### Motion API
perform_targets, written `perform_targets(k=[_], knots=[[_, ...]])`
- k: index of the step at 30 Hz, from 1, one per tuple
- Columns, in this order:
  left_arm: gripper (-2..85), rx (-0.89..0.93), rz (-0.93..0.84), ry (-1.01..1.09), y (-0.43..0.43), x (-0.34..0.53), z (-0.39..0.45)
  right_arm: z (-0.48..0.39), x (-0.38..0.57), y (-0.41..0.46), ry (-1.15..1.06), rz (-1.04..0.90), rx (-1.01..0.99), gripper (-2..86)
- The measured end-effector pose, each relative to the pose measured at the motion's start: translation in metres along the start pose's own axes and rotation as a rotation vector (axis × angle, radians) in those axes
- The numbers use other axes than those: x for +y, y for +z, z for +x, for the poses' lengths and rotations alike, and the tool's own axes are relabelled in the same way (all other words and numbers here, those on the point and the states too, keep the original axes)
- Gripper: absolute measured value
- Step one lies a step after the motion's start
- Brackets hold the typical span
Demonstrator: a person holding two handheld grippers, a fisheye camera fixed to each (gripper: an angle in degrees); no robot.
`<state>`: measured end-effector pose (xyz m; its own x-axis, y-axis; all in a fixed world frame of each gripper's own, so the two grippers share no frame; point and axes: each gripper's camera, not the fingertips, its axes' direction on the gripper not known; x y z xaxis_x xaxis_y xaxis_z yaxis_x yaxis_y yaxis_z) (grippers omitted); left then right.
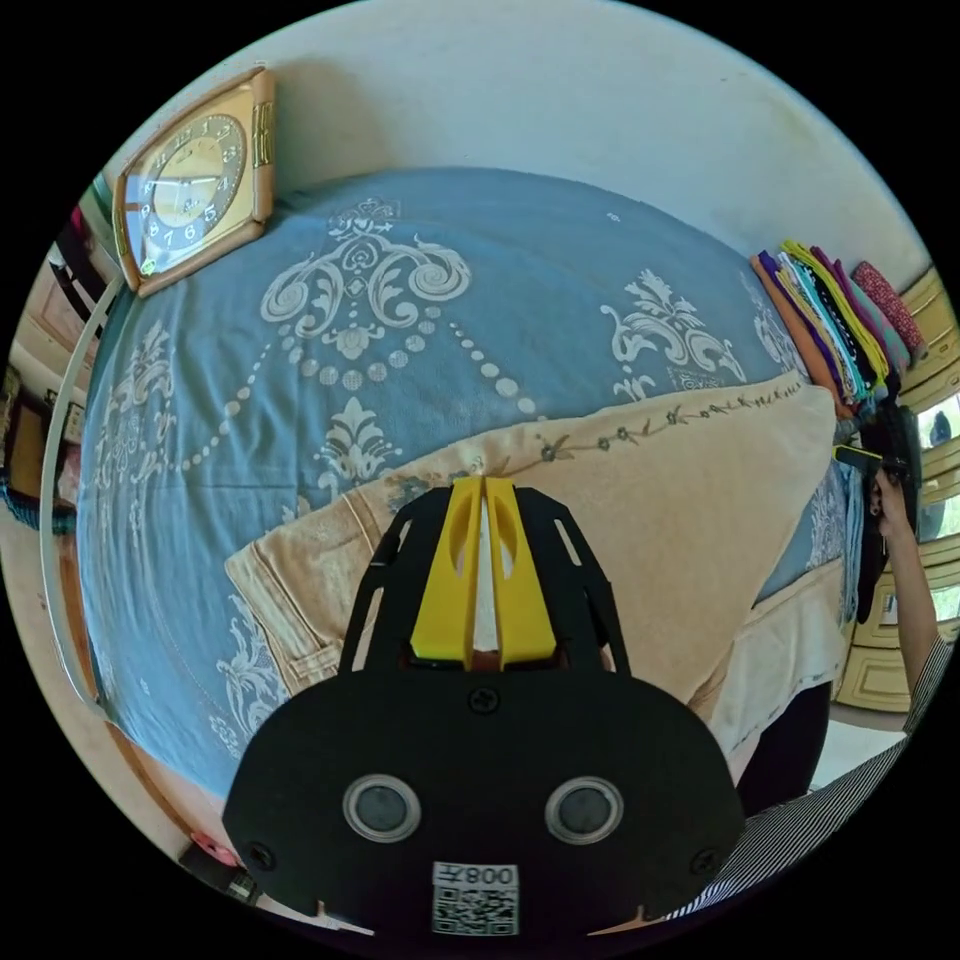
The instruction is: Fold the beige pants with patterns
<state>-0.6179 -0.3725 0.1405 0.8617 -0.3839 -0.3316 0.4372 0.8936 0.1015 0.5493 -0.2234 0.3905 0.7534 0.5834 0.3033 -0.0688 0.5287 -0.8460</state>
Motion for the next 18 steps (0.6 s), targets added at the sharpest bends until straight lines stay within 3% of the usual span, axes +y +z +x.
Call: perform_targets(k=[3, 6, 9, 15, 18], knots=[[0.6, 0.011, 0.075, -0.017, -0.003, -0.016, 0.002, 0.016, 0.014, -0.027, 0.02, -0.006, -0.066, 1.9], [0.5, 0.01, -0.017, -0.012, 0.029, -0.031, 0.01, 0.03, 0.019, -0.027, 0.044, -0.044, -0.127, 2.0], [0.6, -0.003, -0.054, -0.019, 0.052, -0.038, 0.018, 0.038, 0.017, -0.019, 0.115, -0.115, 0.013, 0.9], [0.8, 0.065, -0.023, -0.053, 0.072, -0.046, 0.017, 0.018, -0.005, -0.057, 0.038, 0.13, -0.094, 3.8], [1.0, 0.086, -0.008, -0.079, 0.081, -0.047, 0.018, 0.008, -0.031, -0.05, 0.029, 0.148, -0.071, 6.5]])
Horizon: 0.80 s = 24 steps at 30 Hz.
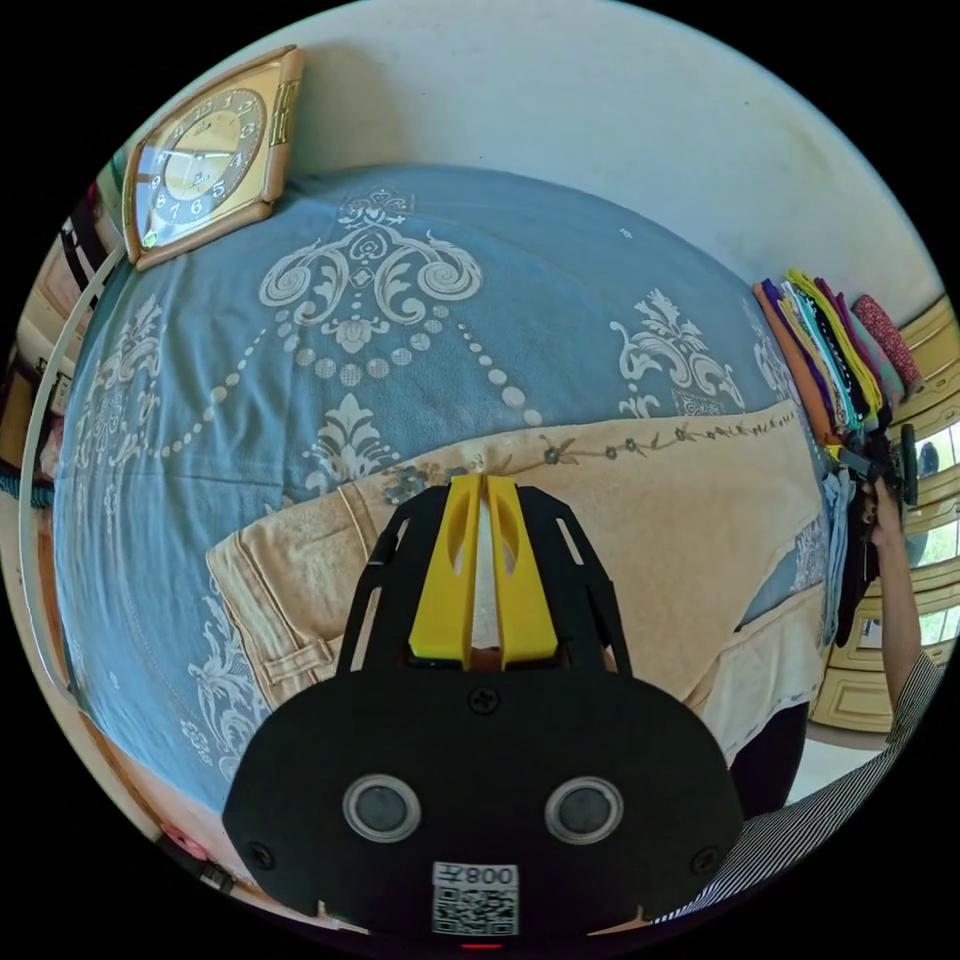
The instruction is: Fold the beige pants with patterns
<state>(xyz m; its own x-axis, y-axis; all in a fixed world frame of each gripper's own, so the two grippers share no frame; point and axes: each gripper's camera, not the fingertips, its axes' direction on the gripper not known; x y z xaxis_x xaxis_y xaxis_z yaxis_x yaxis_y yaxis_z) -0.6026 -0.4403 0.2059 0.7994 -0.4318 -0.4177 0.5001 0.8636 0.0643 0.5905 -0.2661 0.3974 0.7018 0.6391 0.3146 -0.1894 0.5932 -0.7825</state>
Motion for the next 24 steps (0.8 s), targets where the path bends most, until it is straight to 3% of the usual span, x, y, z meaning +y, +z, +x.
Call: perform_targets(k=[4, 7, 10, 15, 20, 24], knots=[[0.9, -0.016, 0.008, 0.008, 0.011, -0.002, 0.006, -0.006, -0.036, 0.034, 0.039, -0.048, -0.005, 7.8], [0.6, -0.023, 0.056, 0.025, 0.006, -0.004, 0.009, -0.011, -0.04, 0.044, 0.039, -0.07, 0.13, 1.9], [0.5, -0.023, 0.149, 0.037, -0.009, -0.007, 0.012, -0.011, -0.038, 0.04, -0.01, -0.088, 0.133, 0.2], [1.0, -0.055, 0.017, -0.01, 0.018, -0.005, 0.007, 0.006, -0.022, 0.035, 0.043, -0.068, 0.105, -0.1], [3.9, 0.214, 0.152, 0.1, -0.01, 0.04, 0.022, -0.003, 0.027, 0.015, -0.034, -0.003, 0.029, 1.6], [7.2, 0.409, 0.065, 0.333, -0.013, 0.1, 0.071, -0.016, 0.088, 0.008, -0.114, -0.032, -0.063, 7.0]])
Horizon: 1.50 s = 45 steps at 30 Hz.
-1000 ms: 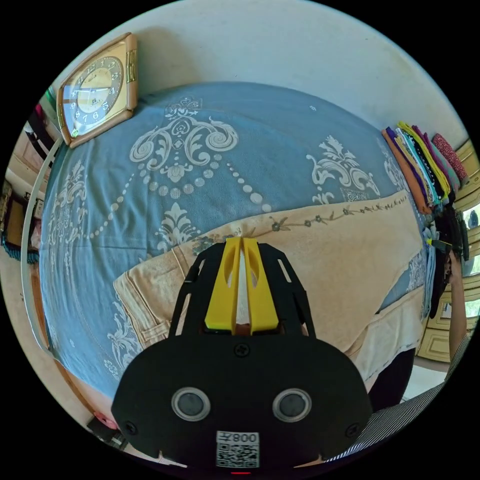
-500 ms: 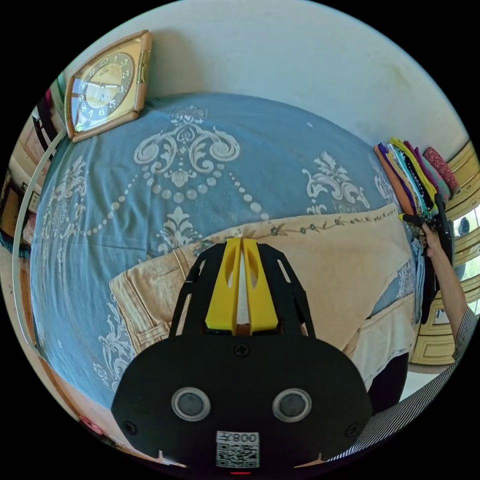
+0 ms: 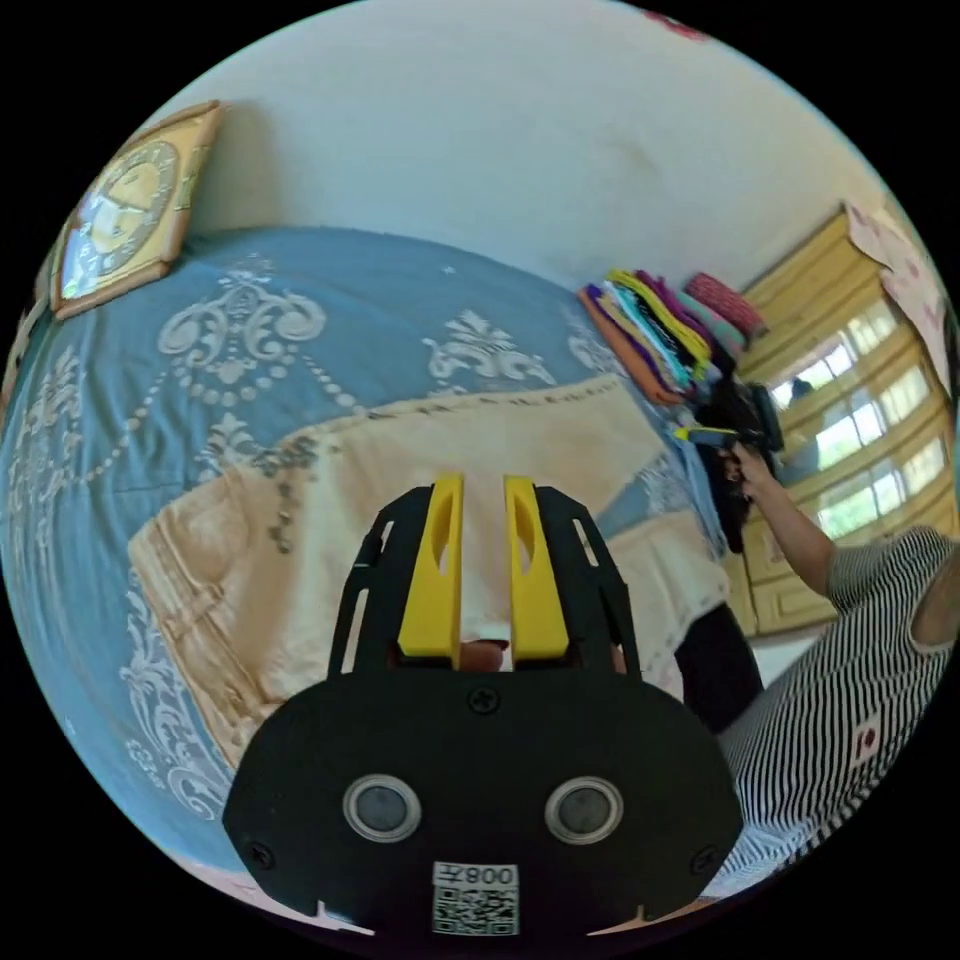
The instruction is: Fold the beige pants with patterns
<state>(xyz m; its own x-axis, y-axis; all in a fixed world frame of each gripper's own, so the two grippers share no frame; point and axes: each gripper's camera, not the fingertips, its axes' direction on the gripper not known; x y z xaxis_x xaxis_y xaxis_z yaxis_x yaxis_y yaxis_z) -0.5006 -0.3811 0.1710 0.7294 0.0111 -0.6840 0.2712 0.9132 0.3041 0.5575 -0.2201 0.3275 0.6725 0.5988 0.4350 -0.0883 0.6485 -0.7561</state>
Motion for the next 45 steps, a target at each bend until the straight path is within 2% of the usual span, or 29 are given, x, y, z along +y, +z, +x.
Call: perform_targets(k=[4, 8, 12, 21, 27, 30, 33, 39, 42, 45], knots=[[8.0, -0.1, -0.196, 0.126, 0.037, 0.035, 0.045, -0.017, 0.066, 0.017, -0.013, -0.116, -0.012, 10.3], [6.8, -0.228, -0.277, 0.13, 0.056, 0.051, 0.055, -0.018, 0.109, 0.039, 0.032, -0.186, 0.094, 11.1], [3.7, -0.22, -0.297, 0.085, 0.056, 0.066, 0.054, -0.009, 0.123, 0.065, 0.104, -0.21, 0.131, 10.3], [1.6, -0.185, -0.206, 0.031, 0.015, 0.104, 0.065, -0.004, 0.127, 0.101, 0.107, -0.214, 0.138, 1.0], [1.7, -0.179, -0.138, -0.019, -0.015, 0.137, 0.064, 0.005, 0.117, 0.087, 0.106, -0.066, 0.068, 0.2], [2.4, -0.187, -0.209, -0.039, -0.007, 0.152, 0.058, 0.008, 0.108, 0.109, 0.094, -0.1, 0.07, 0.1], [3.5, -0.173, -0.173, -0.098, -0.024, 0.17, 0.055, 0.02, 0.103, 0.158, 0.143, -0.213, 0.14, -0.1], [5.5, -0.151, -0.056, -0.141, -0.081, 0.233, 0.066, 0.026, 0.131, 0.167, 0.186, -0.104, 0.064, 0.0], [5.0, -0.154, -0.083, -0.176, -0.094, 0.274, 0.071, 0.012, 0.149, 0.18, 0.138, -0.095, 0.011, 0.1], [3.7, -0.203, -0.18, -0.219, -0.094, 0.311, 0.069, -0.009, 0.172, 0.229, 0.087, -0.192, 0.0, 0.1]])
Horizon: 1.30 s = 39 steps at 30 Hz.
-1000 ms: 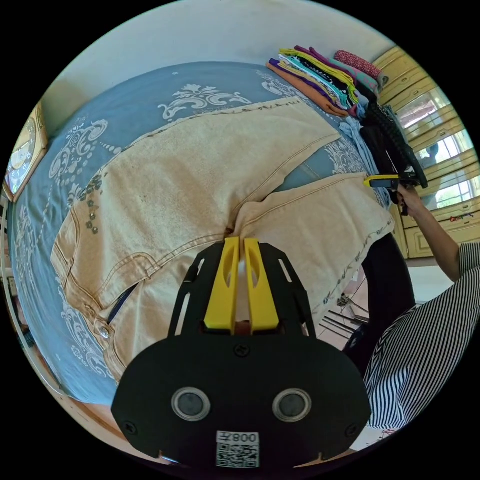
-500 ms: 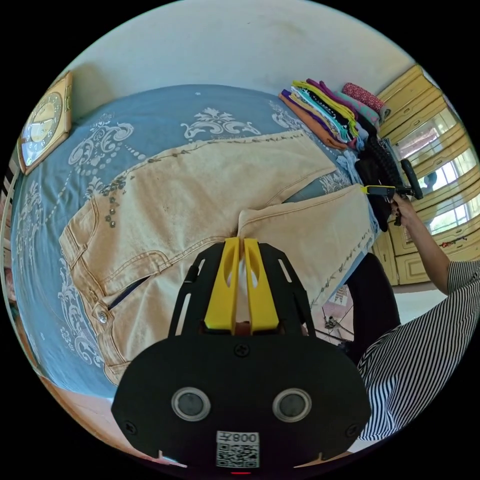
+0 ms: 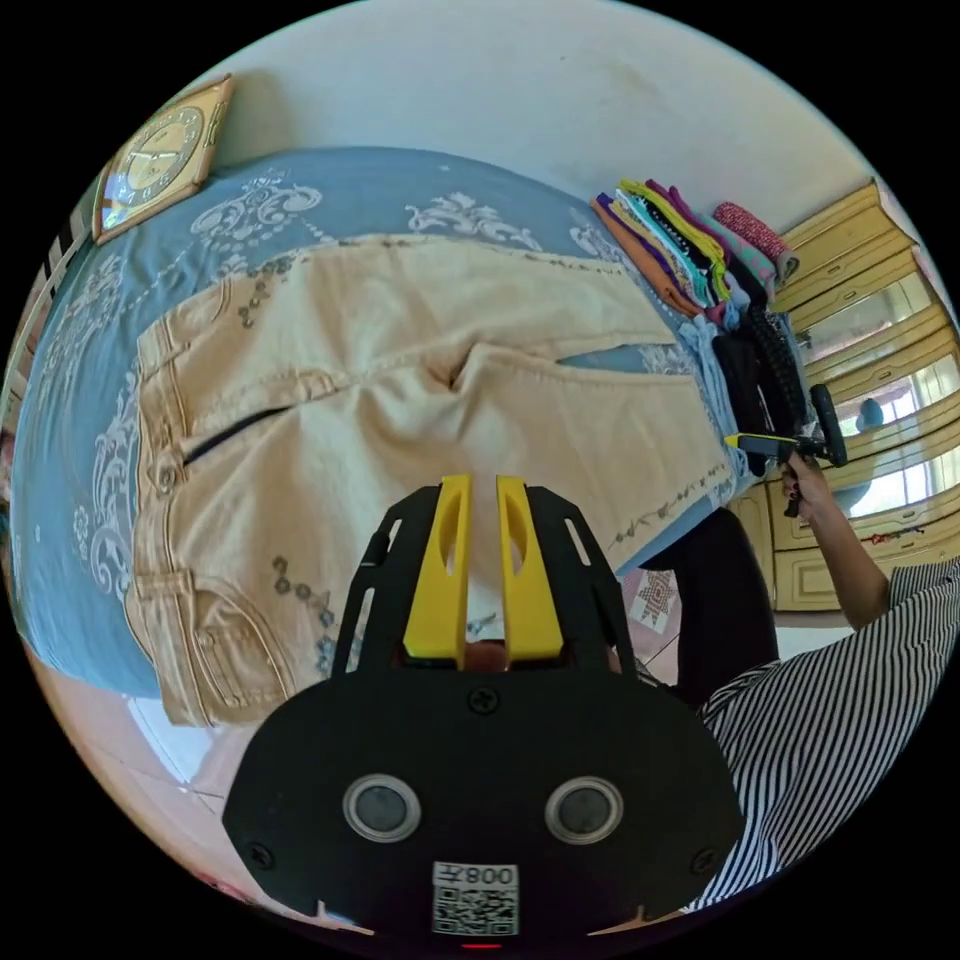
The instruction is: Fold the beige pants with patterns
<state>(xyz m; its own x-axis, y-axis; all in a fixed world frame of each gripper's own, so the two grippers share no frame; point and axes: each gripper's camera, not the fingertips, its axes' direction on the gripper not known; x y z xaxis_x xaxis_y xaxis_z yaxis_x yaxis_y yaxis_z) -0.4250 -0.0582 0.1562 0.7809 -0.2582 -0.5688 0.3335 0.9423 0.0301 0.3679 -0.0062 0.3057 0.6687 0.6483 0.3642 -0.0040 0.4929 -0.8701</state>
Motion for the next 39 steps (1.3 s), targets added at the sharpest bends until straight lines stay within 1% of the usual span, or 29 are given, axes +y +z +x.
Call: perform_targets(k=[1, 3, 4, 6, 8, 11, 14, 16, 17, 19, 22, 24, 28, 32, 36, 39], knots=[[3.4, 0.007, -0.068, -0.001, 0.006, 0.011, -0.005, -0.002, 0.001, 0.011, -0.008, -0.026, 0.004, 0.1], [2.9, -0.002, -0.095, -0.007, 0.0, 0.029, -0.012, -0.007, 0.001, 0.047, -0.029, -0.099, 0.066, 0.1], [2.7, -0.007, -0.068, -0.015, -0.012, 0.041, -0.015, -0.008, 0.001, 0.057, -0.025, -0.042, 0.071, 0.1], [2.6, 0.018, -0.031, -0.017, -0.033, 0.06, -0.022, -0.004, -0.009, 0.073, -0.006, -0.071, 0.039, 0.1], [3.0, 0.025, 0.005, -0.034, -0.055, 0.081, -0.031, -0.007, -0.015, 0.086, -0.03, -0.093, 0.058, 0.1], [4.0, 0.064, 0.07, -0.125, -0.088, 0.124, -0.062, -0.016, -0.018, 0.106, -0.063, -0.081, 0.076, 0.1], [5.9, 0.093, 0.142, -0.289, -0.117, 0.176, -0.105, -0.026, -0.022, 0.126, -0.084, -0.041, 0.021, 0.2], [7.1, 0.115, 0.212, -0.45, -0.138, 0.223, -0.144, -0.035, -0.028, 0.141, -0.105, -0.024, -0.019, 0.4], [7.4, 0.122, 0.23, -0.491, -0.143, 0.235, -0.153, -0.042, -0.034, 0.15, -0.124, -0.019, -0.04, 0.6], [8.9, 0.157, 0.296, -0.661, -0.159, 0.281, -0.189, -0.055, -0.047, 0.164, -0.155, -0.004, -0.063, 1.0], [10.7, 0.246, 0.386, -0.815, -0.172, 0.331, -0.226, -0.085, -0.081, 0.184, -0.237, 0.027, -0.104, 2.5], [11.3, 0.308, 0.432, -0.86, -0.177, 0.352, -0.243, -0.117, -0.121, 0.199, -0.321, 0.057, -0.14, 4.4], [11.6, 0.433, 0.497, -0.876, -0.188, 0.381, -0.271, -0.182, -0.196, 0.226, -0.468, 0.083, -0.174, 7.4], [10.9, 0.484, 0.564, -0.846, -0.206, 0.395, -0.285, -0.271, -0.287, 0.27, -0.648, 0.071, -0.169, 9.5], [10.4, 0.47, 0.54, -0.816, -0.226, 0.406, -0.299, -0.352, -0.366, 0.325, -0.782, 0.06, -0.11, 10.9], [9.2, 0.46, 0.529, -0.8, -0.24, 0.419, -0.308, -0.391, -0.402, 0.359, -0.841, 0.052, -0.082, 11.8]])
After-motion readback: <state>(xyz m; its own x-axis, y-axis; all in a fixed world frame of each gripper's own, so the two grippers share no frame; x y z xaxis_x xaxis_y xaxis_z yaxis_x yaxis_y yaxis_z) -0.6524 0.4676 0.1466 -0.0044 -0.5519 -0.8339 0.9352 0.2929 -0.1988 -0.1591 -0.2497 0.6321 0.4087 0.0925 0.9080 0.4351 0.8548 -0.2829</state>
